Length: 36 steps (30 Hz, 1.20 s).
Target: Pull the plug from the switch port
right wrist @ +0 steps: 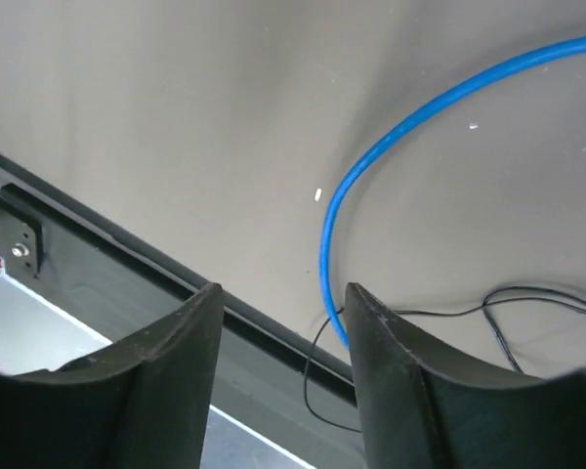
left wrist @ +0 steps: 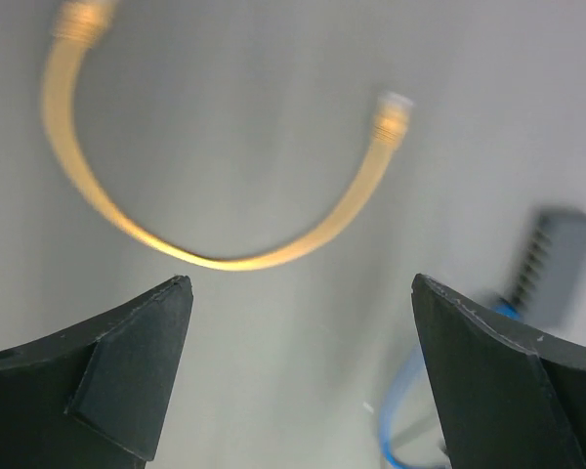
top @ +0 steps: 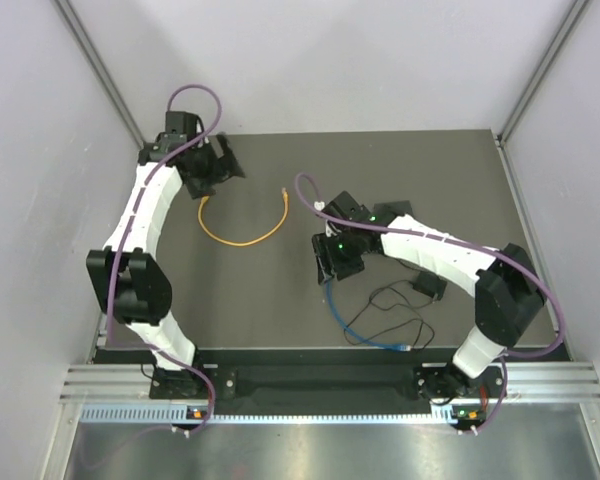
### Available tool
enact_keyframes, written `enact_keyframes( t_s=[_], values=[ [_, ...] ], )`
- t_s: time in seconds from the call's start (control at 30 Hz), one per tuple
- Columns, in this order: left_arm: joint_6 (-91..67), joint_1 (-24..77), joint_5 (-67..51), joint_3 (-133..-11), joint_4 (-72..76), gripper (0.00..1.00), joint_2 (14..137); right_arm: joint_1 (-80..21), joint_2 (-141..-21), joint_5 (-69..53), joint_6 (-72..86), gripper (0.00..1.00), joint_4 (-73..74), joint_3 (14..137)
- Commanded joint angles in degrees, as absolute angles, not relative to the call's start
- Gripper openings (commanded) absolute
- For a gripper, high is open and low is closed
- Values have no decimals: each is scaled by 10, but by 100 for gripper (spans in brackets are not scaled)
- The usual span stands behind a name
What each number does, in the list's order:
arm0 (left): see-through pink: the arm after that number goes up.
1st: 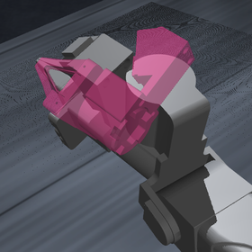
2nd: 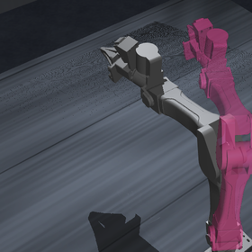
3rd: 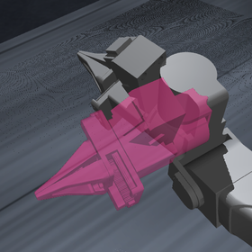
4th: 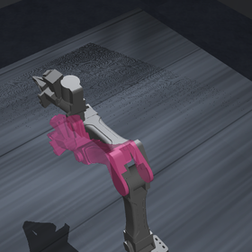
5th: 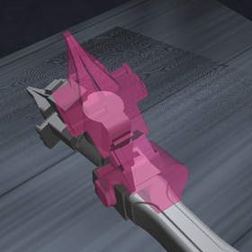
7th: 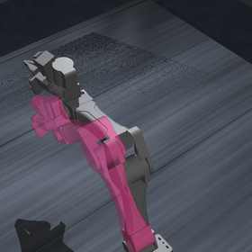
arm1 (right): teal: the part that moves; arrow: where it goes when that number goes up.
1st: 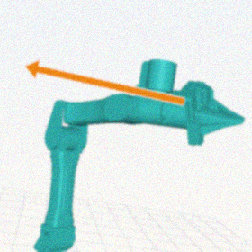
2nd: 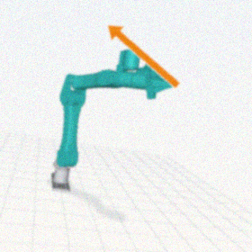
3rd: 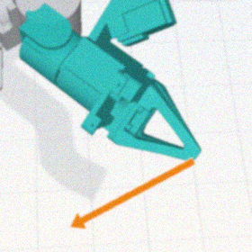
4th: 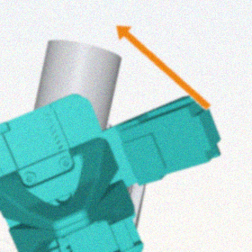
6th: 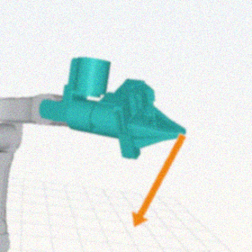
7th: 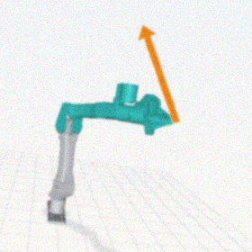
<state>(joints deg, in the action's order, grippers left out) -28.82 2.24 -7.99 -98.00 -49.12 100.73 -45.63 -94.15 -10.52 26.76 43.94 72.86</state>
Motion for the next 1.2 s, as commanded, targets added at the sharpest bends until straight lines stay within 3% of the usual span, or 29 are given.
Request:
enact_keyframes(
  t_s=[0.0, 0.17, 0.4, 0.5, 0.6, 0.63, 0.67, 1.17],
  values=[
    [-322, 78, -162, -962, -439, 99, 974, -449, -943, -105, 253, 54, 465, 764],
    [-317, 184, -191, -957, -426, 97, 978, -390, -911, -52, 273, 54, 471, 761],
    [-327, 236, -286, -945, -367, 84, 1001, -273, -898, 17, 256, 55, 490, 770],
    [-329, 250, -320, -944, -361, 84, 1013, -235, -907, 41, 250, 67, 496, 775],
    [-324, 270, -354, -942, -360, 84, 1029, -200, -931, 48, 235, 85, 497, 783],
    [-324, 274, -364, -943, -362, 84, 1035, -194, -939, 56, 227, 96, 497, 787],
    [-322, 284, -378, -942, -363, 84, 1038, -182, -946, 71, 222, 99, 493, 794],
    [-264, 299, -367, -896, -417, 91, 989, -82, -1108, 40, 106, 100, 458, 880]
  ],
)
